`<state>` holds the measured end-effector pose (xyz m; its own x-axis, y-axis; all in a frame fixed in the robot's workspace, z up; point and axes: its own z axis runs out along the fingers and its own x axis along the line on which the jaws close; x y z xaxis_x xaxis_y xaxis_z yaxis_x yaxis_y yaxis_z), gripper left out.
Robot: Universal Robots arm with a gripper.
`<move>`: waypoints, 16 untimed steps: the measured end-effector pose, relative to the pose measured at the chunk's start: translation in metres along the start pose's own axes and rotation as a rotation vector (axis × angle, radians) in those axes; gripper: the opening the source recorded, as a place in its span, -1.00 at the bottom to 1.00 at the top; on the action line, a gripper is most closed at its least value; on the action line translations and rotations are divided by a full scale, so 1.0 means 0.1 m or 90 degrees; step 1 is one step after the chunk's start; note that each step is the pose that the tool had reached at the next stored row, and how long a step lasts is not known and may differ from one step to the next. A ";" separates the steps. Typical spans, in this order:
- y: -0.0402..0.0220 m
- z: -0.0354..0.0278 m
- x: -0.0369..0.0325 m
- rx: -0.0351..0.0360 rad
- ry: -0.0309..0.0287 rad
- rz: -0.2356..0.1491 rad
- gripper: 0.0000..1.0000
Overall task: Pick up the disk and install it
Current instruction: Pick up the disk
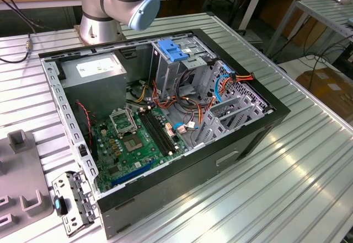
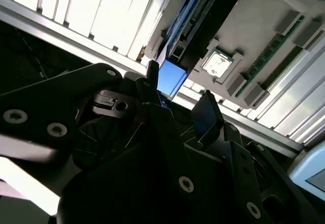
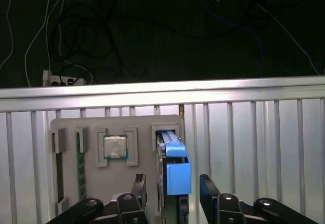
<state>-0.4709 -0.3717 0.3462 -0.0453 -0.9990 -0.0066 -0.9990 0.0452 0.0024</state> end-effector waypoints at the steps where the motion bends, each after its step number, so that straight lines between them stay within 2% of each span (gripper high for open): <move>1: 0.001 0.018 -0.006 0.0020 0.0000 -0.001 0.08; 4: 0.011 0.089 -0.023 0.0035 -0.0001 -0.001 0.08; 7: 0.059 0.168 -0.020 0.0036 -0.0001 -0.001 0.08; 9: 0.061 0.228 -0.020 0.0035 -0.0001 -0.001 0.08; 16: 0.061 0.368 -0.019 0.0038 -0.0001 -0.001 0.08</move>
<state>-0.4770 -0.3693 0.3094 -0.0431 -0.9990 -0.0067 -0.9991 0.0431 -0.0035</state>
